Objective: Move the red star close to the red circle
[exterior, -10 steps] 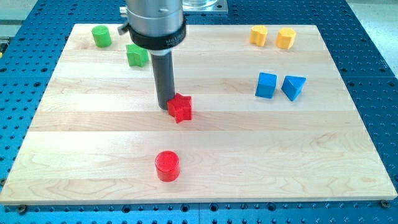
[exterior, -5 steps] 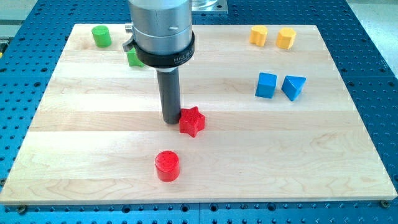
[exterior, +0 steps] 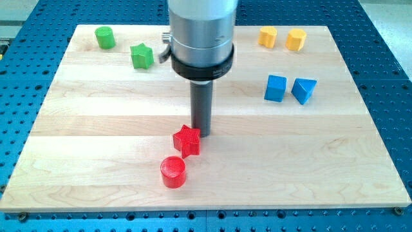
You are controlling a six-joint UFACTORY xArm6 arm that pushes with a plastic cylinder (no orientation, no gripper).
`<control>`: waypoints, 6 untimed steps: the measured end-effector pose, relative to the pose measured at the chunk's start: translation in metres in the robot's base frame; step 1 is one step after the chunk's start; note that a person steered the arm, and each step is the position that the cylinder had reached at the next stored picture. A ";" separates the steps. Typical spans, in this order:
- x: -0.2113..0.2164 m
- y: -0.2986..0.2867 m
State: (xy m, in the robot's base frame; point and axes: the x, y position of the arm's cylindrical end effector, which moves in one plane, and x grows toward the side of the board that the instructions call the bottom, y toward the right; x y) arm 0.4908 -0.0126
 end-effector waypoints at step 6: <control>0.001 -0.041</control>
